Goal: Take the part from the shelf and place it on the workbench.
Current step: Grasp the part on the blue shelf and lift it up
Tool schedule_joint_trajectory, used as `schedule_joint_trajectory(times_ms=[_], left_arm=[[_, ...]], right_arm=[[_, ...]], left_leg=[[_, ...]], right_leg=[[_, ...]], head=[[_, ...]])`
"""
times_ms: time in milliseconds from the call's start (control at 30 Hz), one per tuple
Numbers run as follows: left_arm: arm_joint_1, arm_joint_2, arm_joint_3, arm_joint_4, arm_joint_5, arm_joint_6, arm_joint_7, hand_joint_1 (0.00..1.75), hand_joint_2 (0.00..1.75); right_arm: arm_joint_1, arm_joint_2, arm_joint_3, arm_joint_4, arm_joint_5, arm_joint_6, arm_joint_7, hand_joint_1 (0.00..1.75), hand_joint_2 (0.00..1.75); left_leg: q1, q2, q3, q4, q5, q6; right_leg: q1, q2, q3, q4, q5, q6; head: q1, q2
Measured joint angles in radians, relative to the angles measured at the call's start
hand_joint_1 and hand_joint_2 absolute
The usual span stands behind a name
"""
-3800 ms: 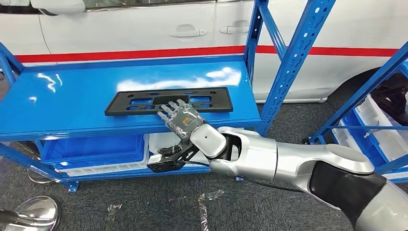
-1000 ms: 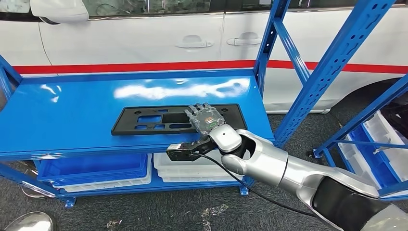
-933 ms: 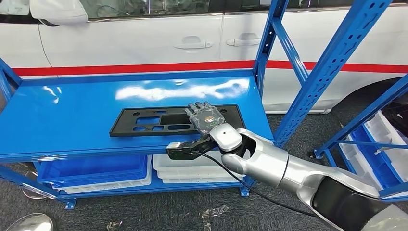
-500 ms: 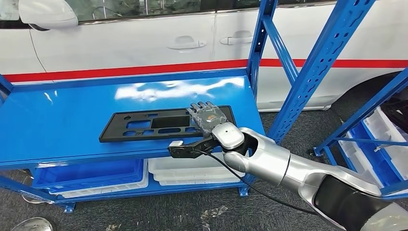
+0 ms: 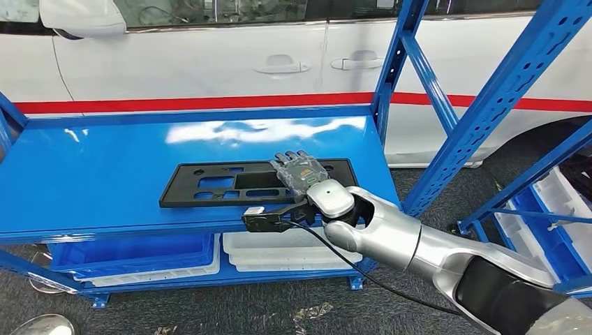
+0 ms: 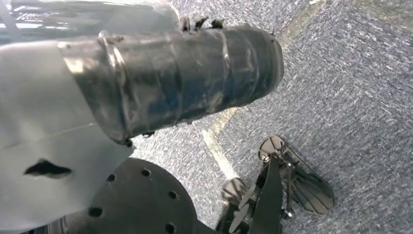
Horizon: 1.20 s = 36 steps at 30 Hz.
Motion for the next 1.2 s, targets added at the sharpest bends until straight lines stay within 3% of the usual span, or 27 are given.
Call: schedule_joint_trajectory(times_ms=[67,133,233,300,367,400,433,467,533,600,700,767,867,900,933,967,1033,1067,1100,1200], left_arm=[[-0.001,0.0,0.001,0.0,0.003,0.0,-0.002,0.0,0.0],[-0.002,-0.001,0.001,0.0,0.003,0.0,-0.003,0.0,0.0],[-0.005,0.0,0.002,0.0,0.005,0.0,-0.01,0.0,0.0],[-0.005,0.0,0.006,0.0,0.01,0.0,-0.017,0.0,0.0],[-0.005,0.0,0.011,0.0,0.012,0.0,-0.02,0.0,0.0],[-0.004,0.0,0.013,0.0,0.012,0.0,-0.02,0.0,0.0],[-0.004,0.0,0.015,0.0,0.013,0.0,-0.02,0.0,0.0],[-0.003,0.0,0.016,0.0,0.013,0.0,-0.02,0.0,0.0],[-0.003,0.0,0.018,0.0,0.014,0.0,-0.023,0.0,0.0],[-0.006,-0.001,0.019,0.0,0.016,-0.002,-0.027,0.0,0.0],[-0.006,-0.001,0.023,0.0,0.023,-0.004,-0.032,0.0,0.0],[-0.005,-0.001,0.026,0.0,0.027,-0.005,-0.036,0.0,0.0],[-0.007,-0.001,0.027,0.0,0.033,-0.006,-0.041,0.0,0.0],[-0.007,-0.001,0.029,0.0,0.036,-0.006,-0.044,0.0,0.0],[-0.007,-0.001,0.032,0.0,0.038,-0.006,-0.048,0.0,0.0],[-0.007,-0.002,0.035,0.0,0.04,-0.007,-0.05,0.0,0.0],[-0.005,-0.003,0.04,0.0,0.046,-0.012,-0.052,0.0,0.0],[-0.006,-0.004,0.042,0.0,0.051,-0.016,-0.051,0.0,0.0],[-0.007,-0.005,0.043,0.0,0.056,-0.018,-0.05,0.0,0.0],[-0.011,-0.006,0.046,0.0,0.066,-0.02,-0.051,0.0,0.0]], right_arm=[[-0.004,0.0,0.001,-0.001,-0.003,0.002,0.0,0.0,1.75],[-0.006,0.0,0.003,-0.002,-0.011,0.001,0.0,0.0,1.75],[-0.011,0.0,0.011,-0.002,-0.028,-0.006,0.0,0.0,1.75],[-0.016,0.0,0.019,-0.001,-0.038,-0.013,0.0,0.0,1.75],[-0.018,0.0,0.028,0.002,-0.048,-0.019,0.0,0.0,1.75],[-0.018,0.0,0.033,0.004,-0.054,-0.022,0.0,0.0,1.75],[-0.017,0.0,0.038,0.006,-0.059,-0.025,0.0,0.0,1.75],[-0.018,0.0,0.042,0.009,-0.064,-0.03,0.0,0.0,1.75],[-0.02,0.0,0.049,0.014,-0.072,-0.039,0.0,0.0,1.75],[-0.024,0.0,0.054,0.018,-0.081,-0.045,0.0,0.0,1.75],[-0.031,0.001,0.066,0.025,-0.103,-0.053,0.0,0.0,1.75],[-0.036,0.001,0.077,0.032,-0.124,-0.06,0.0,0.0,1.75],[-0.041,0.002,0.091,0.041,-0.15,-0.071,-0.002,0.0,1.75],[-0.041,0.002,0.097,0.045,-0.158,-0.073,-0.003,0.0,1.75],[-0.042,0.002,0.104,0.049,-0.164,-0.075,-0.003,0.0,1.75],[-0.042,0.002,0.11,0.052,-0.171,-0.078,-0.003,0.0,1.75],[-0.045,0.002,0.118,0.058,-0.181,-0.085,-0.003,0.0,1.75],[-0.048,0.002,0.12,0.06,-0.186,-0.089,-0.003,0.0,1.75],[-0.051,0.003,0.123,0.062,-0.19,-0.091,-0.003,0.0,1.75],[-0.058,0.008,0.138,0.07,-0.206,-0.101,-0.003,0.0,1.75]], left_leg=[[-0.003,0.0,0.002,0.006,-0.009,-0.008],[-0.005,0.0,0.001,0.006,-0.011,-0.018],[-0.004,0.001,0.0,0.02,-0.026,-0.033],[-0.002,0.003,-0.042,0.105,-0.071,-0.042],[0.0,0.003,-0.112,0.231,-0.119,-0.047],[0.0,0.003,-0.135,0.267,-0.123,-0.049],[0.001,0.003,-0.142,0.27,-0.109,-0.05],[0.002,0.003,-0.13,0.235,-0.079,-0.05],[0.004,0.003,-0.072,0.107,-0.014,-0.048],[0.002,0.003,-0.033,0.024,0.008,-0.041],[0.003,0.001,-0.025,0.013,0.004,-0.027],[0.005,0.0,-0.019,0.008,0.004,-0.018],[0.004,-0.001,-0.014,0.007,-0.001,-0.006],[0.004,-0.001,-0.012,0.007,-0.003,-0.003],[0.004,-0.001,-0.009,0.008,-0.005,-0.003],[0.004,-0.002,-0.004,0.008,-0.009,-0.003],[0.005,-0.003,0.008,0.008,-0.017,-0.006],[0.003,-0.004,0.011,0.008,-0.021,-0.01],[0.003,-0.004,0.012,0.008,-0.024,-0.015],[0.001,-0.005,0.012,0.004,-0.026,-0.031]], right_leg=[[0.003,0.0,0.049,-0.104,0.037,-0.006],[0.009,0.002,0.061,-0.125,0.033,-0.012],[0.002,0.002,0.071,-0.135,0.035,-0.027],[-0.003,0.0,0.078,-0.141,0.034,-0.037],[-0.002,-0.001,0.079,-0.141,0.031,-0.043],[-0.001,-0.001,0.08,-0.14,0.029,-0.044],[-0.002,-0.001,0.081,-0.138,0.027,-0.044],[-0.002,0.0,0.083,-0.137,0.024,-0.042],[-0.004,0.0,0.087,-0.133,0.017,-0.037],[0.0,0.001,0.087,-0.13,0.012,-0.028],[0.005,0.0,0.088,-0.129,0.006,-0.014],[0.003,-0.001,0.073,-0.092,-0.018,-0.004],[0.002,-0.002,-0.017,0.081,-0.089,0.004],[0.002,-0.002,-0.046,0.128,-0.098,0.004],[0.002,-0.002,-0.06,0.141,-0.088,0.003],[0.002,-0.002,-0.055,0.116,-0.059,0.001],[0.002,-0.002,-0.003,-0.01,0.014,-0.007],[0.005,-0.001,0.024,-0.066,0.036,-0.011],[0.008,0.0,0.042,-0.103,0.044,-0.014],[0.011,0.002,0.052,-0.125,0.037,-0.024]], head=[[0.0,0.0],[-0.001,0.0],[-0.002,0.0],[-0.004,0.0],[-0.006,0.0],[-0.006,0.0],[-0.006,0.0],[-0.006,0.0],[-0.006,0.0],[-0.005,0.0],[-0.004,0.0],[-0.003,0.0],[-0.002,0.0],[-0.002,0.0],[-0.002,0.0],[-0.002,0.0],[-0.002,0.0],[-0.003,0.0],[-0.004,0.0],[-0.004,0.0]])
